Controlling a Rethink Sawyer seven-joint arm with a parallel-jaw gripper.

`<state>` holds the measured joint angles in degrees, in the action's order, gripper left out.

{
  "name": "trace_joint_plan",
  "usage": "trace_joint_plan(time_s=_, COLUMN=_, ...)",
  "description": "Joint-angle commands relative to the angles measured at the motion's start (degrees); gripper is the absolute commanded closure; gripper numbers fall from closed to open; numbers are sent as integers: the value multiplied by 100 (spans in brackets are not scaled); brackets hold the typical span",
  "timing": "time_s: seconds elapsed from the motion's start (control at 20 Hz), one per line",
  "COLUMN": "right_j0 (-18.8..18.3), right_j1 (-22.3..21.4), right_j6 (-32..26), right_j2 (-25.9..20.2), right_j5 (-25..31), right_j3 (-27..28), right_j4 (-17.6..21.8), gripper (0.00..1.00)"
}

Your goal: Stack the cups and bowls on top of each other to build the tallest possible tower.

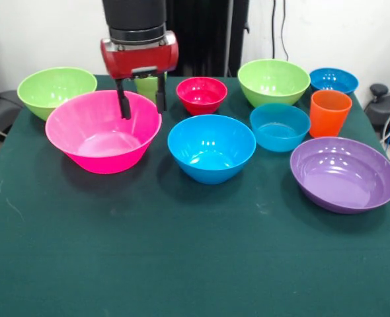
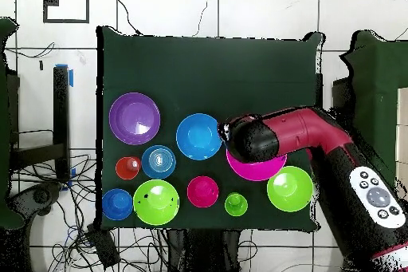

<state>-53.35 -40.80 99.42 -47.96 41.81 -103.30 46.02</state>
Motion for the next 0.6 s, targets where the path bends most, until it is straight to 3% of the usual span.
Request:
trace_joint_plan(time_s=0.05, right_j0=377, right_j1=129, right_j6=-304, right_j2=274, right_j5=-470, right_j3=-679, right_j4=491, gripper=0)
trace_joint_plan(time_s=0.6, right_j0=1072, right_j1=-66, right_j6=875, right_j2=962, right_j5=-1182, right_j3=-970, right_j4=654, gripper=0)
